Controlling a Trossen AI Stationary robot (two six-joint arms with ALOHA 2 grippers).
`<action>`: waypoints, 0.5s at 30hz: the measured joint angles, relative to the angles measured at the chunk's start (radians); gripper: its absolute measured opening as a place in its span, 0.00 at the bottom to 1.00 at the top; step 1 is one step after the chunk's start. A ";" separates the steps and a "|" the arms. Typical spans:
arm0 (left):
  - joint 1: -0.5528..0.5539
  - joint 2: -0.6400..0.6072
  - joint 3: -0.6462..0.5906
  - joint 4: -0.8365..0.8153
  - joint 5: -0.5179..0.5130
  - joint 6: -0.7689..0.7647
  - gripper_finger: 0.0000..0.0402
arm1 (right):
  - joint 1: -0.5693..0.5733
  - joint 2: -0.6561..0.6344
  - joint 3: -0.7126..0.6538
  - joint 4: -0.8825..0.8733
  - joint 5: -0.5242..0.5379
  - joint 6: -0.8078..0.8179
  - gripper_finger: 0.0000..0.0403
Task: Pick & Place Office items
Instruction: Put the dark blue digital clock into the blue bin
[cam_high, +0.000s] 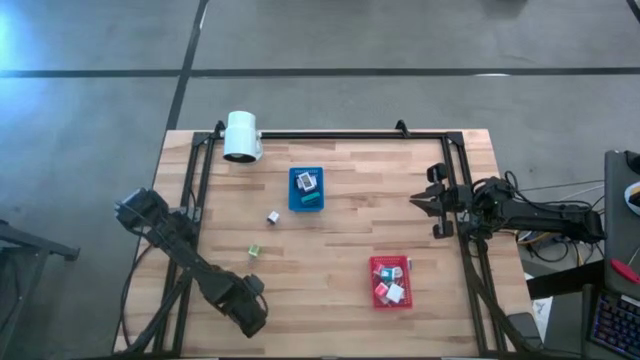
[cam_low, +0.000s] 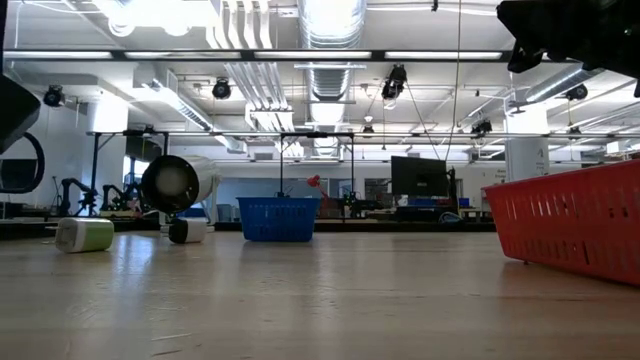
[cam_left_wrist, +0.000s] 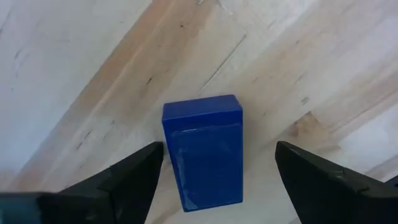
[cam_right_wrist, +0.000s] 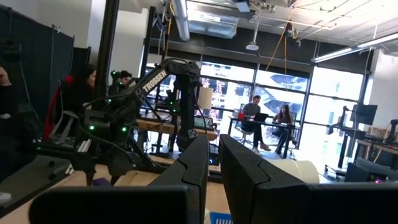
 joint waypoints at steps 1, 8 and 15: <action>0.000 0.000 0.000 -0.001 0.001 0.013 0.78 | 0.000 0.000 0.000 0.000 0.000 0.000 0.08; 0.012 -0.041 -0.010 -0.006 -0.010 0.096 0.40 | 0.000 0.000 0.000 0.000 0.000 0.034 0.08; 0.042 -0.097 -0.005 -0.015 0.023 0.298 0.36 | 0.000 0.001 0.000 0.000 0.000 0.040 0.08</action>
